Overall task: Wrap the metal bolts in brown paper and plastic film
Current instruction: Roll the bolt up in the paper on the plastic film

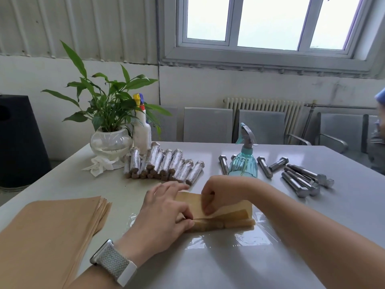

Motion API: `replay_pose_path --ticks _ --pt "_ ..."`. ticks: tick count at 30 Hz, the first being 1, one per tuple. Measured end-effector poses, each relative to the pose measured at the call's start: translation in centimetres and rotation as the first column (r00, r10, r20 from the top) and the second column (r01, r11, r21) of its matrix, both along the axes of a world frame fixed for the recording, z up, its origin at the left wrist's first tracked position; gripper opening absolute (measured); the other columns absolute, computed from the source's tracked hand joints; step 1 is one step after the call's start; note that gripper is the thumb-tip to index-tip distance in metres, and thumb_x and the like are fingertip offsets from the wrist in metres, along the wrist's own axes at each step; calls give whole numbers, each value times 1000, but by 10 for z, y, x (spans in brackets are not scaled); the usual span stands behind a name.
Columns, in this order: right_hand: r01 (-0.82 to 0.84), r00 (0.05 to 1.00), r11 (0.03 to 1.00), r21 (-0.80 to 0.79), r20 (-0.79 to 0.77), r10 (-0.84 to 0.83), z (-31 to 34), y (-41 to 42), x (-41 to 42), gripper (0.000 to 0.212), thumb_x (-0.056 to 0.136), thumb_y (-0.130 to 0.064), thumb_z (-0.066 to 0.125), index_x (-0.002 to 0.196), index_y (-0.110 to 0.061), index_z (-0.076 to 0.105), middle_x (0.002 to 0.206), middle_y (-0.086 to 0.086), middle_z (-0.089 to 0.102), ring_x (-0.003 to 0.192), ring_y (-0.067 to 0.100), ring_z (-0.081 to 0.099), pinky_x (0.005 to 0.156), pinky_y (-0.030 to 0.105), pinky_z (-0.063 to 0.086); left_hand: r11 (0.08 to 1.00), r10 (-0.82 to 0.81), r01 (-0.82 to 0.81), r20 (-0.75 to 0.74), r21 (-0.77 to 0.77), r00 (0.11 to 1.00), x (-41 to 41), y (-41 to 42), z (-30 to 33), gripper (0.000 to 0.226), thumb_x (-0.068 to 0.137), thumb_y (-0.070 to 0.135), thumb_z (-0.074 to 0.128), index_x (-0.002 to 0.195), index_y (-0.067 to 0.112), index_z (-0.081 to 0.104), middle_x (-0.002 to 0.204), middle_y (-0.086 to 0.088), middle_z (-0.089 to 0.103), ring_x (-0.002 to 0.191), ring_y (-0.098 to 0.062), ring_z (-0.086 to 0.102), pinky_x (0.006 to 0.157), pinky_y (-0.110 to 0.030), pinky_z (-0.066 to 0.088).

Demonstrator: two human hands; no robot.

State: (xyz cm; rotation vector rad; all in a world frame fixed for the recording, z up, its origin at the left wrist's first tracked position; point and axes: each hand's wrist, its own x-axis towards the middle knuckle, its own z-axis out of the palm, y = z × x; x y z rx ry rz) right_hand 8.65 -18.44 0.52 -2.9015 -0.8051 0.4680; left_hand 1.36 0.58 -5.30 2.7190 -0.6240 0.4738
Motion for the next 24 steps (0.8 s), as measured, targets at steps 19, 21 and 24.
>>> replay_pose_path --ticks 19,21,24 --pt "-42 949 999 5 314 38 -22 -5 -48 48 75 -40 76 63 -24 32 67 -10 38 74 18 38 52 31 27 983 -82 37 250 178 965 -5 -1 6 18 74 50 63 72 35 72 85 20 69 88 -12 63 81 -36 26" --pt "-33 945 999 -3 324 33 -22 -5 -51 47 78 -40 74 64 -25 32 66 -10 37 76 18 38 53 32 26 984 -92 45 281 170 955 -7 -1 5 13 70 46 68 67 35 72 74 20 68 79 -11 64 79 -35 27" --pt "-22 935 1000 4 354 19 -23 -5 -56 38 81 -39 71 72 -24 37 67 -10 36 78 19 38 54 34 24 980 -141 91 294 177 945 -8 1 4 11 71 44 67 68 35 72 72 19 68 75 -11 63 79 -36 29"
